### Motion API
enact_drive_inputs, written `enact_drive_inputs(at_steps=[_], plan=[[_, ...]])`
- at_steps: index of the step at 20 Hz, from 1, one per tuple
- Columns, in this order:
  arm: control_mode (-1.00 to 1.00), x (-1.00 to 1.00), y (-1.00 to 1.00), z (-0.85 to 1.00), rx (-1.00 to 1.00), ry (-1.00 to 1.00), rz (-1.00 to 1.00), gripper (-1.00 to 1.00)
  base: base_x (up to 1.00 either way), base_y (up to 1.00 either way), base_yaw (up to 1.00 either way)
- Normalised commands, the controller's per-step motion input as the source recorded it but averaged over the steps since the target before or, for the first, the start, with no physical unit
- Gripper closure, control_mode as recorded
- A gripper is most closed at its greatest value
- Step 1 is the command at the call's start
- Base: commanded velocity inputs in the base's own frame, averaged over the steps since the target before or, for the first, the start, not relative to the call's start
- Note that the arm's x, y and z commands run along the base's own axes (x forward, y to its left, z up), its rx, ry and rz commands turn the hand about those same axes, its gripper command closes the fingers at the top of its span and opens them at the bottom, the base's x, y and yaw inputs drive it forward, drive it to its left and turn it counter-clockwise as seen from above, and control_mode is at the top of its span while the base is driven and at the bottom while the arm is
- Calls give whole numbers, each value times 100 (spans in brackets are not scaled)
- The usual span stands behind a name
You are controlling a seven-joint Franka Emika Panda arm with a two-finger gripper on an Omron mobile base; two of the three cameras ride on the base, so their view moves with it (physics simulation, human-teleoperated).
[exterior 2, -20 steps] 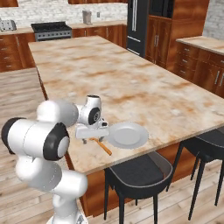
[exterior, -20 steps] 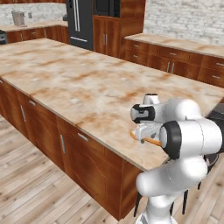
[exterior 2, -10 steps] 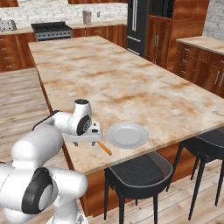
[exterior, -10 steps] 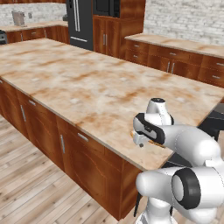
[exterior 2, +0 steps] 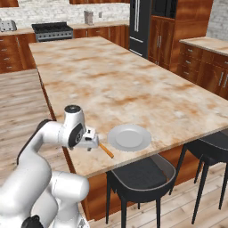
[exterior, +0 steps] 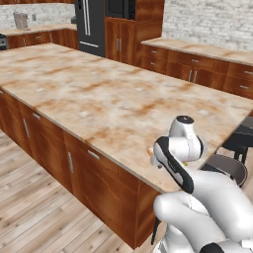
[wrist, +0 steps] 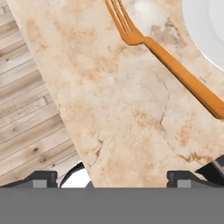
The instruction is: Take the fork and place it on the left side of the plate. Then take the spoon and place it on the right side of the plate. Make sure they're directly next to the plate.
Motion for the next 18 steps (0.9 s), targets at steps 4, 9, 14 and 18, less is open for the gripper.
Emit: enact_drive_inputs(at_steps=[4,9,14,18], plan=[[-100,0,0,0,0,0,0,-100,0,0,0],[100,0,0,0,0,0,0,-100,0,0,0],[100,0,0,0,0,0,0,-100,-7,0,0],[100,0,0,0,0,0,0,-100,-88,3,1]])
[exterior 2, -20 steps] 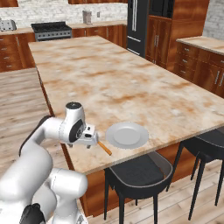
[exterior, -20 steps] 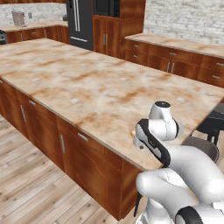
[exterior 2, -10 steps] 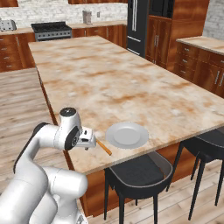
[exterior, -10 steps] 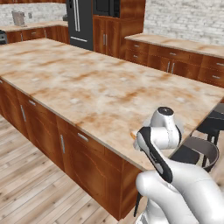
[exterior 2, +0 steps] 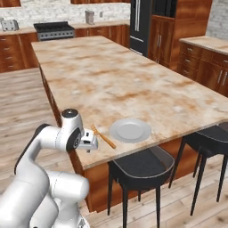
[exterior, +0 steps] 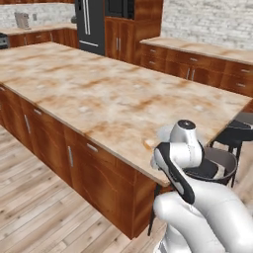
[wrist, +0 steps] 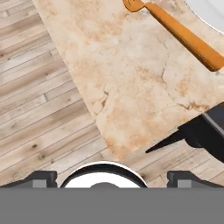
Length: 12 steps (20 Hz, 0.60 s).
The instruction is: Take the fork and place it on the left side of the plate. Then take the spoon and place it on the right side of the plate. Make sure they're directly next to the plate.
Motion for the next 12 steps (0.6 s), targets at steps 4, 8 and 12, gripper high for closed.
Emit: enact_drive_inputs(at_steps=[4,8,12], plan=[[100,0,0,0,0,0,0,-100,-47,49,19],[100,0,0,0,0,0,0,-100,-15,63,52],[100,0,0,0,0,0,0,-100,16,43,57]])
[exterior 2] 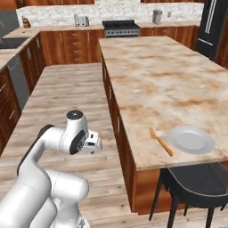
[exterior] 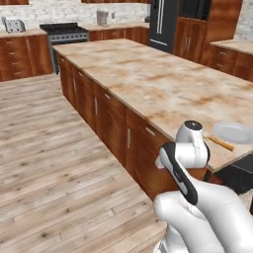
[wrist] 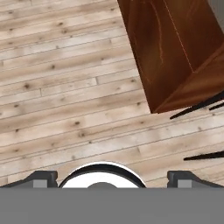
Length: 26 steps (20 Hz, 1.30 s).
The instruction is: Take the fork and place it on the left side of the plate. Then take the spoon and place it on the right side of the plate. Make sure they're directly next to the plate.
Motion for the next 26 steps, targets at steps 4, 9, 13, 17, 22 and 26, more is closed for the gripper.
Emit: enact_drive_inputs(at_steps=[4,9,13,17,22,26], plan=[[100,0,0,0,0,0,0,-100,65,33,27],[100,0,0,0,0,0,0,-100,85,29,12],[100,0,0,0,0,0,0,-100,91,33,7],[100,0,0,0,0,0,0,-100,88,33,14],[100,0,0,0,0,0,0,-100,89,32,17],[100,0,0,0,0,0,0,-100,92,35,13]])
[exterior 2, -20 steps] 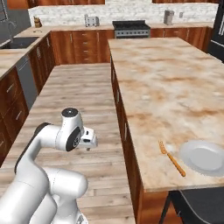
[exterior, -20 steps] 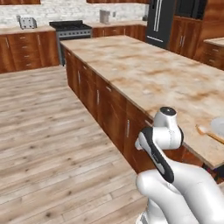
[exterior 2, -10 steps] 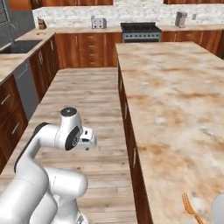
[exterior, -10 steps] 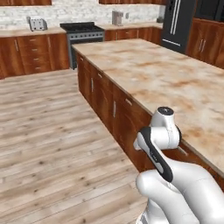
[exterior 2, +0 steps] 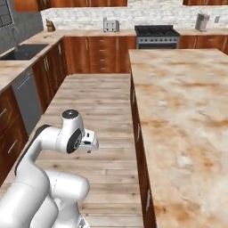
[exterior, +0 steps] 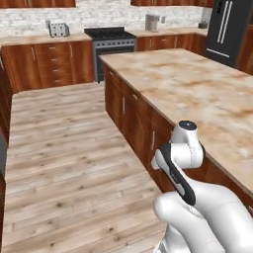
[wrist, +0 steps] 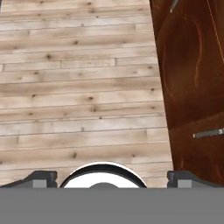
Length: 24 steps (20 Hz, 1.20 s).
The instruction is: Take the fork and place it on the left side of the plate. Then take the spoon and place it on the right side of the plate. Make sure they're directly next to the plate.
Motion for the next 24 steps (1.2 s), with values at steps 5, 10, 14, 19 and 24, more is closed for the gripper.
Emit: enact_drive_inputs(at_steps=[5,10,14,19,24], plan=[[100,0,0,0,0,0,0,-100,92,37,13],[100,0,0,0,0,0,0,-100,94,40,10],[100,0,0,0,0,0,0,-100,94,42,8],[100,0,0,0,0,0,0,-100,94,41,9],[100,0,0,0,0,0,0,-100,94,41,9]])
